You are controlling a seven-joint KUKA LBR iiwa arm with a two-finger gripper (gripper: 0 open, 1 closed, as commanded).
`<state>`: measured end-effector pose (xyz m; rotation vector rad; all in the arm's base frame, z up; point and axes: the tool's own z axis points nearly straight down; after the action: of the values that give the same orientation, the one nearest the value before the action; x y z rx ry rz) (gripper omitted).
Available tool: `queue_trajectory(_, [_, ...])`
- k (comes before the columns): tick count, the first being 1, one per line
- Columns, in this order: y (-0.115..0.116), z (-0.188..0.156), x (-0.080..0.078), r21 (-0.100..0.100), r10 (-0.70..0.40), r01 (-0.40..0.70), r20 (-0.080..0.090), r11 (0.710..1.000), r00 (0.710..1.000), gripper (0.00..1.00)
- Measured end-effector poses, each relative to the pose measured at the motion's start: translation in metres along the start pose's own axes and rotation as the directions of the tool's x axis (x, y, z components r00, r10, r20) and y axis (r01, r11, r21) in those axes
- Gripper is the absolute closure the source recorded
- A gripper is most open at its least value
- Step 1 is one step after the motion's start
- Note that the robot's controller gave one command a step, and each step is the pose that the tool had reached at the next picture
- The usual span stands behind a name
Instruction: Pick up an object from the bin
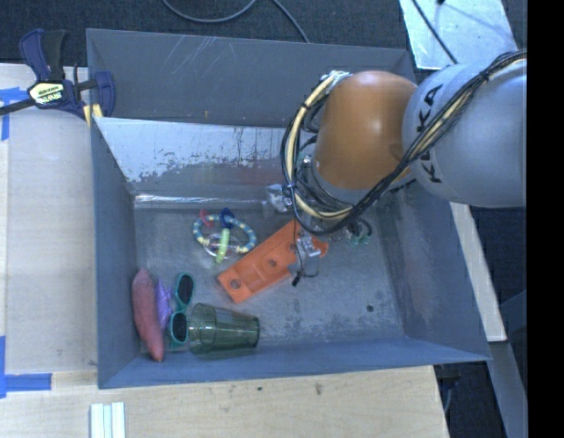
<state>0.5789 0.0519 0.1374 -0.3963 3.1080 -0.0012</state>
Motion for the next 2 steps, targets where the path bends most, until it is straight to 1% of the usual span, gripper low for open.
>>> queue_trajectory(1, [0.008, 0.024, 0.003, -0.002, -0.178, 0.178, -0.003, 0.984, 0.984, 0.0])
queue_trajectory(2, [0.016, 0.041, 0.007, 0.001, -0.259, 0.259, 0.002, 0.966, 0.966, 0.0])
